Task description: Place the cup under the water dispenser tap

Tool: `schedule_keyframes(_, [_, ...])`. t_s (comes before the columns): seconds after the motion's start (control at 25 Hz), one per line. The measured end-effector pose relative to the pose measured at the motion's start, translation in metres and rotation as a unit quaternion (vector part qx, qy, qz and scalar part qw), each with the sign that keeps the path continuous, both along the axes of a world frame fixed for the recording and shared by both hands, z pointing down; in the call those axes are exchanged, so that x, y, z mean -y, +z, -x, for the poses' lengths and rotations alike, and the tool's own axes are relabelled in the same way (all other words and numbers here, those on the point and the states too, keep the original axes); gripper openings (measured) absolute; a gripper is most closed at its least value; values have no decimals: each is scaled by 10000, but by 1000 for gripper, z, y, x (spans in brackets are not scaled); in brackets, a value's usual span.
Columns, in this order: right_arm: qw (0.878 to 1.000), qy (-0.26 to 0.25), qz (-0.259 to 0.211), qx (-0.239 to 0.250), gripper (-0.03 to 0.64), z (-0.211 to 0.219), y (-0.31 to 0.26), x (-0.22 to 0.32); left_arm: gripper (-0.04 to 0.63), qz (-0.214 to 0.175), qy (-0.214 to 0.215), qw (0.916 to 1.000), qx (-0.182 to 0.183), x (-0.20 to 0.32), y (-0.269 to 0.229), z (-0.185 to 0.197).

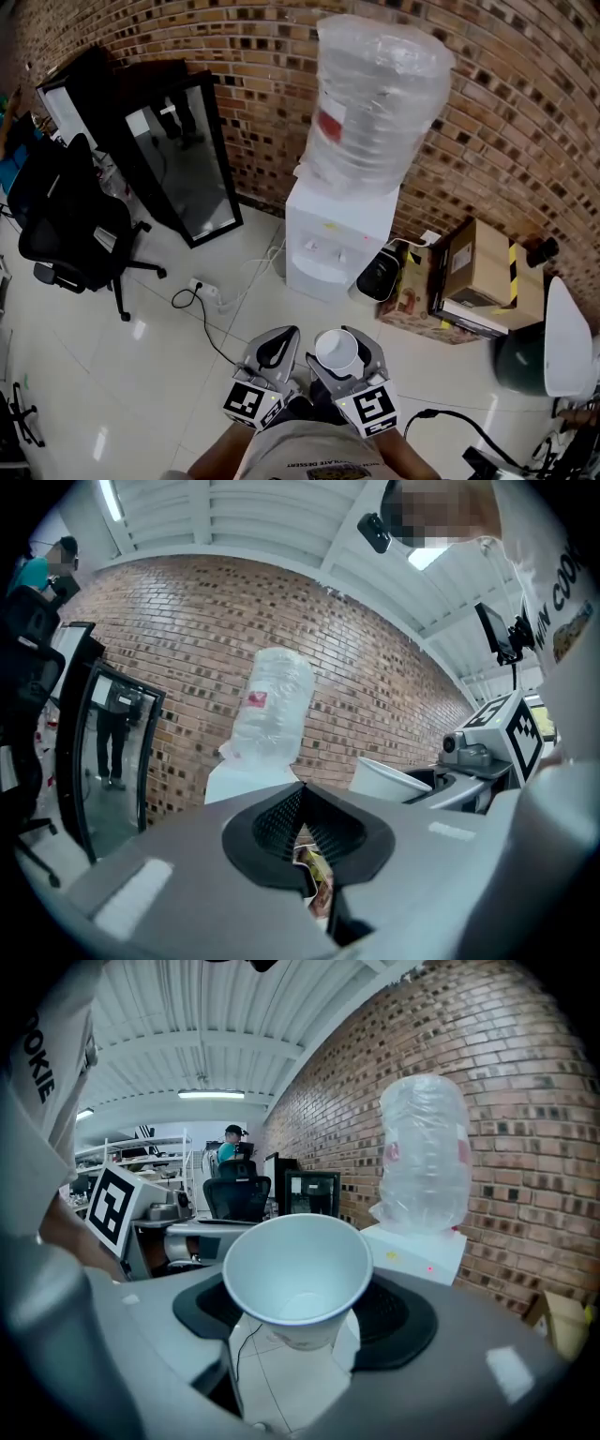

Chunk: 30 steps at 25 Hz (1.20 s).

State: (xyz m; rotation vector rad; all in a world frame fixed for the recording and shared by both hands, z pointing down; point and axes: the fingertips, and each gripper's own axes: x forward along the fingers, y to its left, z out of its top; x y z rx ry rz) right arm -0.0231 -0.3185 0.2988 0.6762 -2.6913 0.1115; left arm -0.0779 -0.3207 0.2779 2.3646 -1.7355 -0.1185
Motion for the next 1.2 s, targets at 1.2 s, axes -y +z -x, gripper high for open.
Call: schedule_keyframes(1.2, [9988, 337, 337, -61, 342, 53, 168, 155, -9, 381, -451, 9981, -185, 130, 134, 31])
